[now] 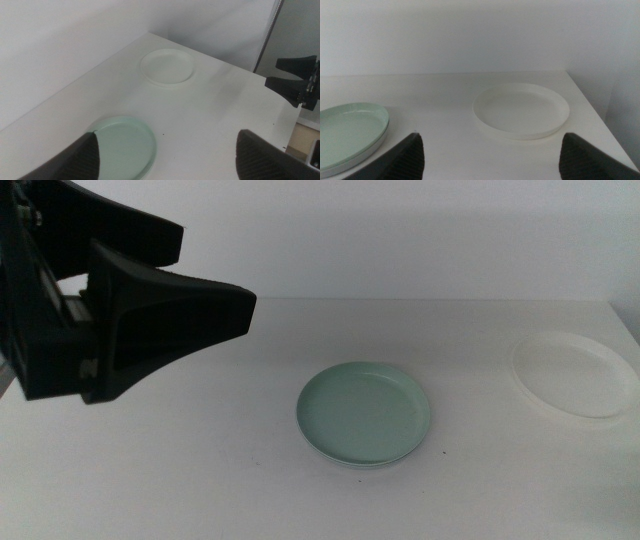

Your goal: Stack the three bowls on top of each other.

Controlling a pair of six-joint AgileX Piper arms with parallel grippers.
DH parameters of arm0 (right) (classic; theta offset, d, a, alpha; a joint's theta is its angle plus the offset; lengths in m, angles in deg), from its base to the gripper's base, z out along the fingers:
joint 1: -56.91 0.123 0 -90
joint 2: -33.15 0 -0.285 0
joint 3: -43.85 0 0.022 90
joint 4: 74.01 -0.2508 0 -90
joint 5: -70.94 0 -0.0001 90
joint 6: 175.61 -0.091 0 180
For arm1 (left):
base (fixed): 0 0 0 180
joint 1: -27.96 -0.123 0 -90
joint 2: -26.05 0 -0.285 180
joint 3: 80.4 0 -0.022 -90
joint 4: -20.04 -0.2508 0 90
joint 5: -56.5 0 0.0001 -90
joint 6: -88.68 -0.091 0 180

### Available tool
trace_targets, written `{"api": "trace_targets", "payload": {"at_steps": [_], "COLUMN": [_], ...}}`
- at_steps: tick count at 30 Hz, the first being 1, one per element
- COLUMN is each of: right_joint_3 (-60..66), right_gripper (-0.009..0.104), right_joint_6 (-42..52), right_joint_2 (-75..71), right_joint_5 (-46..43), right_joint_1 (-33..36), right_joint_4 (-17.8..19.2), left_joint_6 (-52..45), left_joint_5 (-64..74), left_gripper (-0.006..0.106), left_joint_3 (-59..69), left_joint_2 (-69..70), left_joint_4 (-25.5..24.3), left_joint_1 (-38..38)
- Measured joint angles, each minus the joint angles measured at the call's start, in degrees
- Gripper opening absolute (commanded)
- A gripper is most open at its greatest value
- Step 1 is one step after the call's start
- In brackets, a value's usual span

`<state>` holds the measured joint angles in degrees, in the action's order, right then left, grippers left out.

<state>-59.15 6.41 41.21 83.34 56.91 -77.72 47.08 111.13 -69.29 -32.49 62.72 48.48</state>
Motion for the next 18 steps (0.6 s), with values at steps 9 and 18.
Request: {"api": "trace_targets", "payload": {"at_steps": [9,18], "right_joint_3": [-1.3,-28.1], "right_gripper": [0.086,0.086], "right_joint_6": [-0.4,-18.1], "right_joint_2": [0.0,23.7], "right_joint_5": [-2.3,23.4], "right_joint_1": [0.0,0.0], "right_joint_4": [-0.7,-2.0], "left_joint_6": [0.0,0.0], "left_joint_5": [-0.1,-0.2], "left_gripper": [0.094,0.094], "left_joint_3": [0.0,0.0], "left_joint_2": [0.0,0.0], "left_joint_4": [0.0,0.0], "left_joint_1": [0.0,0.0]}}
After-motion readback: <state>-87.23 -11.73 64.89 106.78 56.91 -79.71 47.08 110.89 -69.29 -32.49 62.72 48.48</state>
